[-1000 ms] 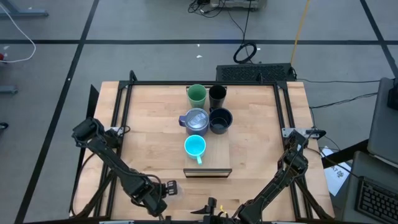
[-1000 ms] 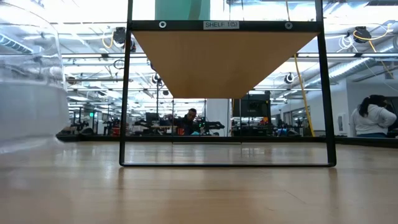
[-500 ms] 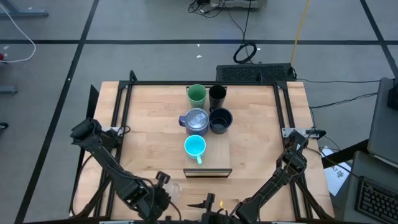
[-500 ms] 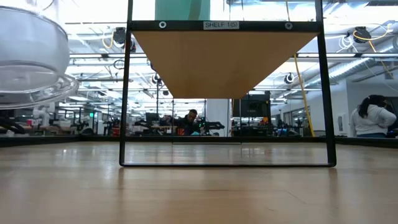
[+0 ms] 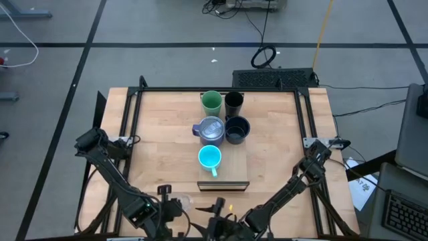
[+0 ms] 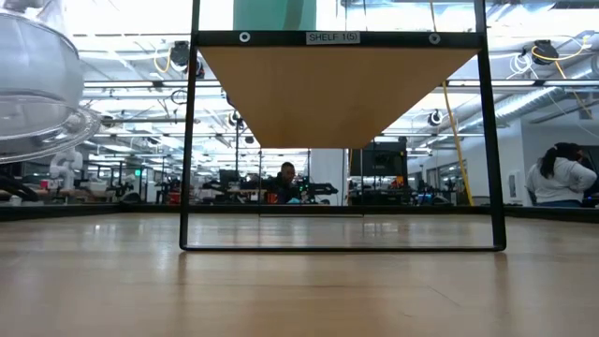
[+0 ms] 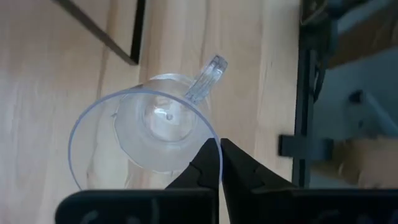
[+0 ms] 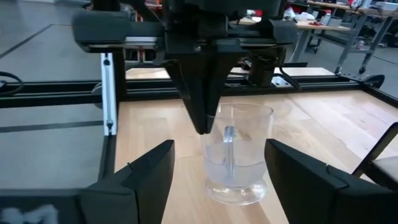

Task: Stack small to large cups/mugs on shelf
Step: Put the transparent mug on the shelf

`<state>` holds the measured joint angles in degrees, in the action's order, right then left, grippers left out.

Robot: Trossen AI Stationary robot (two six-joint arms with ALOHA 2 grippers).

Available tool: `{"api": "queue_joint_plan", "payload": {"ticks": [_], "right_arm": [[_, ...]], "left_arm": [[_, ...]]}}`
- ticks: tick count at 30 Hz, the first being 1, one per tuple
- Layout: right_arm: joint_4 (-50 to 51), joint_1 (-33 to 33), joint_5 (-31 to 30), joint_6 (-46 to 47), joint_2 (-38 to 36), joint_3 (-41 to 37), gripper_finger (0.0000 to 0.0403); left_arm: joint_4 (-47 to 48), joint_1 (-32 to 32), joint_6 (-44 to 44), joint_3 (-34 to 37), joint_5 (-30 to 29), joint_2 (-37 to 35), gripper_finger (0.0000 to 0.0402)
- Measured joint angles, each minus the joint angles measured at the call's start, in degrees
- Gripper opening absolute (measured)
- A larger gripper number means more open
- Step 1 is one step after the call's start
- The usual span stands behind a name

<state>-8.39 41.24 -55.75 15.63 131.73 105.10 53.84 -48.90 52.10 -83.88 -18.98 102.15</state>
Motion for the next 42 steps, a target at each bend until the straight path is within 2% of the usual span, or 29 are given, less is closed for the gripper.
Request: {"api": "queue_joint_plan", "payload": {"ticks": [6,13,20,42], "right_arm": [[0.27,-1.25,0.36,-1.32,0.42,0.00,0.0213],[1.78,-2.84,0.53,-1.50,0.42,0.02,0.0178],[4.17,-4.51,3.64,1.16,0.42,0.00,0.0151],[6.48,-5.12,5.39,1.91,0.42,0.00,0.0039]], "left_arm": [[-0.26,0.06,6.06,0.00,-2.93,0.00,0.0005],[-1.86,0.01,6.11,0.00,-3.15,-0.02,0.0006],[-1.88,0.06,5.54,0.00,-3.20,-0.04,0.0006],[-5.05,0.22,3.51,0.00,-3.83,-0.09,0.0006]]}}
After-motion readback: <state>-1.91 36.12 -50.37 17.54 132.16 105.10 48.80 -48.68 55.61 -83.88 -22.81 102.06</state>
